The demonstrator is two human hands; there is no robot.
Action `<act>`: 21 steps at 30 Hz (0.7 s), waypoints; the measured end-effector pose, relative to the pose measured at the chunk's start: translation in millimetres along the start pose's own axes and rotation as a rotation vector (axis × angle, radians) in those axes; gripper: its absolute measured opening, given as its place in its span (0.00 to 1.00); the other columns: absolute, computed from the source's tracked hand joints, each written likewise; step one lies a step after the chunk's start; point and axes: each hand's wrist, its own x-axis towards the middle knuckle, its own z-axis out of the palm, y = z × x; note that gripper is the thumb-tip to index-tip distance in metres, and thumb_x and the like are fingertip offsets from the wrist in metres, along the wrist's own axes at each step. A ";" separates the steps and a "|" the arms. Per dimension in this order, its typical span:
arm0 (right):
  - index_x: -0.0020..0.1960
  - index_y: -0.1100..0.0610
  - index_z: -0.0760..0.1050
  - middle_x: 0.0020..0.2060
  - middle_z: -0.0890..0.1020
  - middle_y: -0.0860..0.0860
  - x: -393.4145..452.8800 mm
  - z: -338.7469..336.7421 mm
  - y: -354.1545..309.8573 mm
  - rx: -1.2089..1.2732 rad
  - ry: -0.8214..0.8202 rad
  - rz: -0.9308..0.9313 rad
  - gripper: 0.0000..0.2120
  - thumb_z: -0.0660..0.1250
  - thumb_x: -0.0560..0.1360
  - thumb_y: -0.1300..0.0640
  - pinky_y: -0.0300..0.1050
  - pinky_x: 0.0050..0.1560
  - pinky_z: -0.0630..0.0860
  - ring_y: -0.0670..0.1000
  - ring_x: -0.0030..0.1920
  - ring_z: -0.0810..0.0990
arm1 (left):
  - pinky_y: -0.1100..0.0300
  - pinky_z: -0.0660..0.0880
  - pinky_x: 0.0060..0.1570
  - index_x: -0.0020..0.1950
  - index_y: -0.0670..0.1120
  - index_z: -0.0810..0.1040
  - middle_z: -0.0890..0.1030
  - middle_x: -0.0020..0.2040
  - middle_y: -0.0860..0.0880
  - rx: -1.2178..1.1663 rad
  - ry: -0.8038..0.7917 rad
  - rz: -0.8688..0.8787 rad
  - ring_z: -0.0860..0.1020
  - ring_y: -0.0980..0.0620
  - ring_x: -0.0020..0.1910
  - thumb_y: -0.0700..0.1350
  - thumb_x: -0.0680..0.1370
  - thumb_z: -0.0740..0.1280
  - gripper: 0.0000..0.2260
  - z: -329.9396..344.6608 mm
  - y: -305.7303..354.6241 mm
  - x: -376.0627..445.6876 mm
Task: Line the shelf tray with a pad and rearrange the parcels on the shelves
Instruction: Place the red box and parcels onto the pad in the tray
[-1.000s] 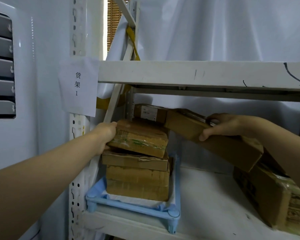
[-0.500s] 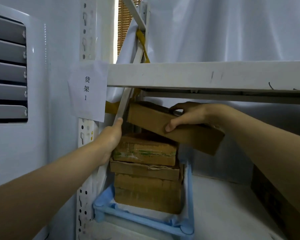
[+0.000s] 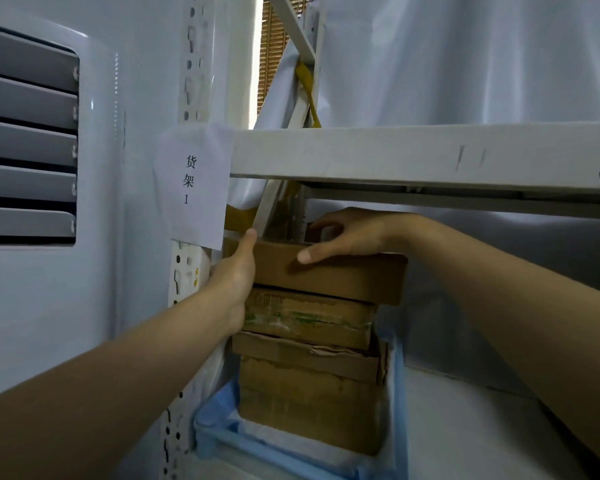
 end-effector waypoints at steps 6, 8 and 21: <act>0.79 0.48 0.61 0.76 0.68 0.52 -31.7 15.4 42.6 0.273 0.508 0.175 0.39 0.64 0.74 0.30 0.50 0.68 0.69 0.56 0.72 0.70 | 0.38 0.74 0.60 0.72 0.52 0.70 0.79 0.63 0.43 -0.068 0.077 -0.031 0.78 0.38 0.59 0.78 0.50 0.67 0.55 4.4 -5.7 14.7; 0.81 0.50 0.54 0.79 0.62 0.53 -44.8 31.3 53.5 0.553 0.588 0.306 0.41 0.65 0.76 0.34 0.56 0.72 0.65 0.60 0.76 0.64 | 0.39 0.76 0.59 0.69 0.51 0.72 0.80 0.60 0.42 -0.051 0.058 -0.027 0.80 0.38 0.56 0.75 0.63 0.69 0.42 4.5 -7.7 15.2; 0.50 0.51 0.79 0.31 0.85 0.52 -58.7 67.3 35.4 1.428 0.432 0.287 0.14 0.61 0.82 0.43 0.51 0.39 0.83 0.54 0.37 0.84 | 0.40 0.78 0.55 0.67 0.54 0.71 0.82 0.56 0.43 -0.076 0.046 -0.067 0.82 0.38 0.51 0.71 0.71 0.66 0.31 11.2 -14.2 22.0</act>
